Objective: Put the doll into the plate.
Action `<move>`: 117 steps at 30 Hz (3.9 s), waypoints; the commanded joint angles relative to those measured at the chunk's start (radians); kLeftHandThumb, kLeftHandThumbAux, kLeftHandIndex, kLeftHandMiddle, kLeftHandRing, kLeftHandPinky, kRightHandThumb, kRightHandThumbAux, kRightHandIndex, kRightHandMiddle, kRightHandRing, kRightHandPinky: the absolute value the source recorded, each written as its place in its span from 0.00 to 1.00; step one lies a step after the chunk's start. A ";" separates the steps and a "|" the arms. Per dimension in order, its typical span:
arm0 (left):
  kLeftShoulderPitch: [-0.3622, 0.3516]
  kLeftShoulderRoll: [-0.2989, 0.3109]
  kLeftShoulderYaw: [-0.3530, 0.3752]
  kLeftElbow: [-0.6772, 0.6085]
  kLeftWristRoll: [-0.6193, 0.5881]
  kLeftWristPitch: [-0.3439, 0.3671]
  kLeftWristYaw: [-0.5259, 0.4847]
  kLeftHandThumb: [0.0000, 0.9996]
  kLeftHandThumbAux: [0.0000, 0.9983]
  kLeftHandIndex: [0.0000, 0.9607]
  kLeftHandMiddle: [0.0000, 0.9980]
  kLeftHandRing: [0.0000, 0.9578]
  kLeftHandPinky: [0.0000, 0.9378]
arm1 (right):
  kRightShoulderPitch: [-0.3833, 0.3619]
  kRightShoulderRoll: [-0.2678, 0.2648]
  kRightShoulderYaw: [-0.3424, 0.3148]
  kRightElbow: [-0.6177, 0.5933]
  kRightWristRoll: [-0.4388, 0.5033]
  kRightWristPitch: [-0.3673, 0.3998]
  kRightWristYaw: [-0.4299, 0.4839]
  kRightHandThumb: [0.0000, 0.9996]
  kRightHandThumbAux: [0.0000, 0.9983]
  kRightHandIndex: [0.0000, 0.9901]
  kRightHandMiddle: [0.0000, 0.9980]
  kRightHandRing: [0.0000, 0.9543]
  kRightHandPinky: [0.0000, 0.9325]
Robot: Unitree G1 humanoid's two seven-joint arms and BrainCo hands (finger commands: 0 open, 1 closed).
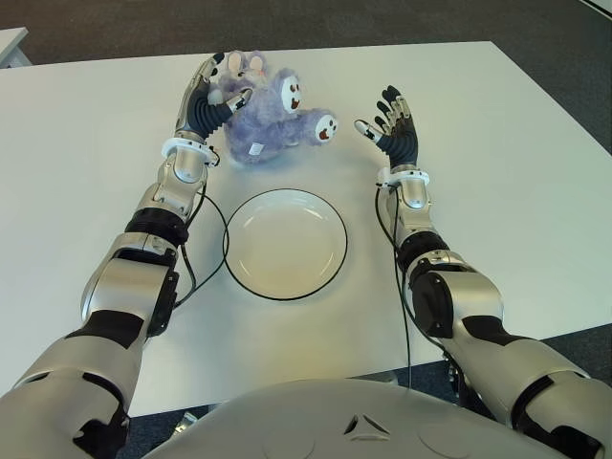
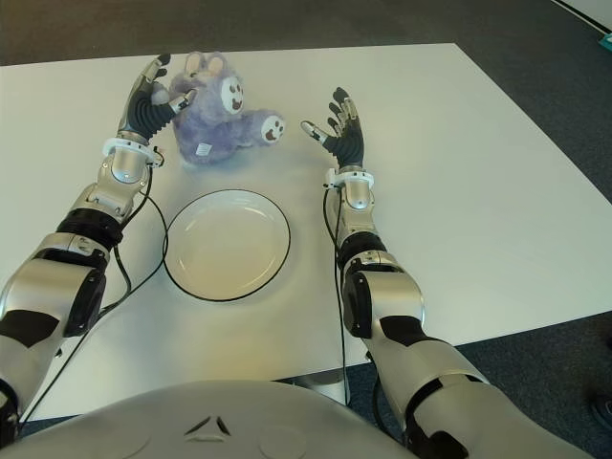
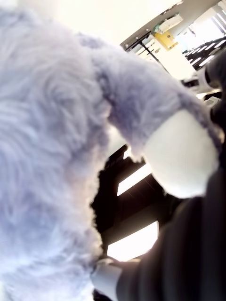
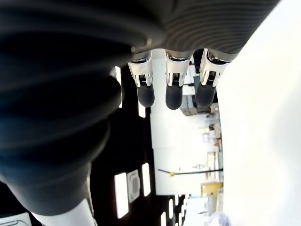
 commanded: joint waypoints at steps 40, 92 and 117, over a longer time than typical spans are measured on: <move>-0.027 -0.086 0.040 0.149 -0.053 -0.013 0.029 0.27 0.50 0.00 0.06 0.10 0.15 | 0.087 0.016 -0.016 0.018 0.028 -0.024 0.033 0.13 0.85 0.08 0.08 0.08 0.10; -0.104 -0.180 0.095 0.239 -0.112 -0.037 0.136 0.50 0.49 0.20 0.21 0.23 0.31 | 0.102 0.027 -0.020 -0.017 0.033 -0.039 0.042 0.18 0.84 0.08 0.08 0.07 0.08; -0.155 -0.172 0.055 0.303 -0.049 -0.022 0.269 0.83 0.67 0.39 0.52 0.68 0.72 | 0.104 0.028 -0.020 -0.030 0.038 -0.053 0.043 0.18 0.84 0.07 0.08 0.07 0.07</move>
